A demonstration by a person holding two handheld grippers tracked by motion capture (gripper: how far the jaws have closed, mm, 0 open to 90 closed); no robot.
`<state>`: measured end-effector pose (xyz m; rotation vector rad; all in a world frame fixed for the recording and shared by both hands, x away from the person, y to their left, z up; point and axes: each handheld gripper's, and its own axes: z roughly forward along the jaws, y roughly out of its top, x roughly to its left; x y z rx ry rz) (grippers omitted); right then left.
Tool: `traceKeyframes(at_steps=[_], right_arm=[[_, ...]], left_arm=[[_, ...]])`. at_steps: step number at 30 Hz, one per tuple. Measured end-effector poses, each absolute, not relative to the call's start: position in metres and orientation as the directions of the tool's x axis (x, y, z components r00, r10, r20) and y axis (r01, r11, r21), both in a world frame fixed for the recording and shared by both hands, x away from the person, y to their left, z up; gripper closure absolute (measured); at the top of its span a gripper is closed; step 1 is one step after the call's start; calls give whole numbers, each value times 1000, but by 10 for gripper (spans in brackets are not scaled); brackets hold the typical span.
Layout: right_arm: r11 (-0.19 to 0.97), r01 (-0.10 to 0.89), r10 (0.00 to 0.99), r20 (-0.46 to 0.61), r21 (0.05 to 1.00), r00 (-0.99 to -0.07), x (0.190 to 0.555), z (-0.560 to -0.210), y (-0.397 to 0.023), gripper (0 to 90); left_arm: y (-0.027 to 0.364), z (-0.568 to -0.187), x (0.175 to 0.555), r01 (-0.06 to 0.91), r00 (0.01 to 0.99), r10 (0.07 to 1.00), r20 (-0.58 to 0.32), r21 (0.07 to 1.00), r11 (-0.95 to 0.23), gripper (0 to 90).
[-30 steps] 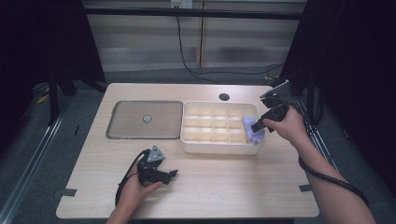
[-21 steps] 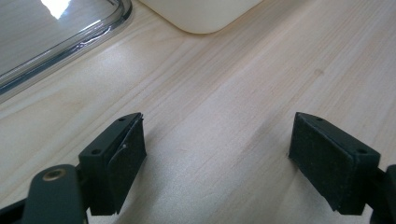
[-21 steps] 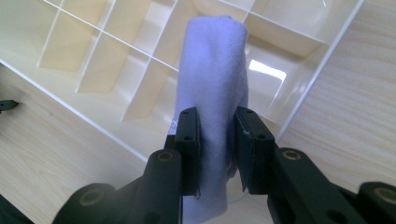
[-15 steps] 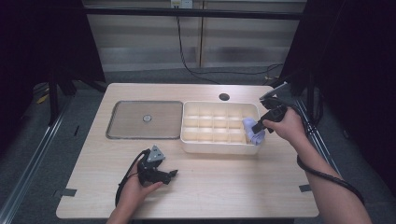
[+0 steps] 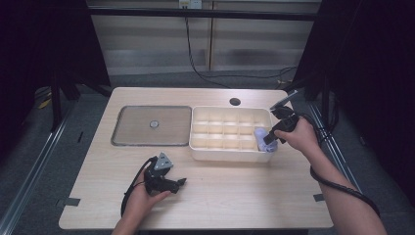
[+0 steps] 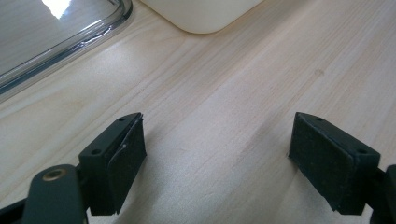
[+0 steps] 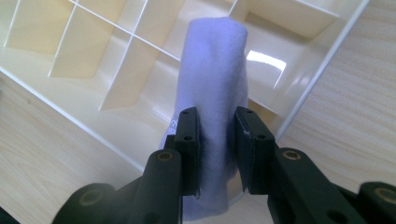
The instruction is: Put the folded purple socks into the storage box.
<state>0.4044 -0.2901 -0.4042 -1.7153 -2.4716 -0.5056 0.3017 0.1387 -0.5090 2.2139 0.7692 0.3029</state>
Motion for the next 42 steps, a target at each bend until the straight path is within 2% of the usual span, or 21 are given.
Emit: traceKeyframes(at_steps=[20,42], right_arm=[[363,916,898,197,171,-393,402,-417,-281,736],[359,920,904,188,154,-384,401,-430,-276,755]], left_arm=[[139,-509,301,434,788,615,-21,727,-532,180],[139,-509,301,435,788,616,-21,727,-532,179]])
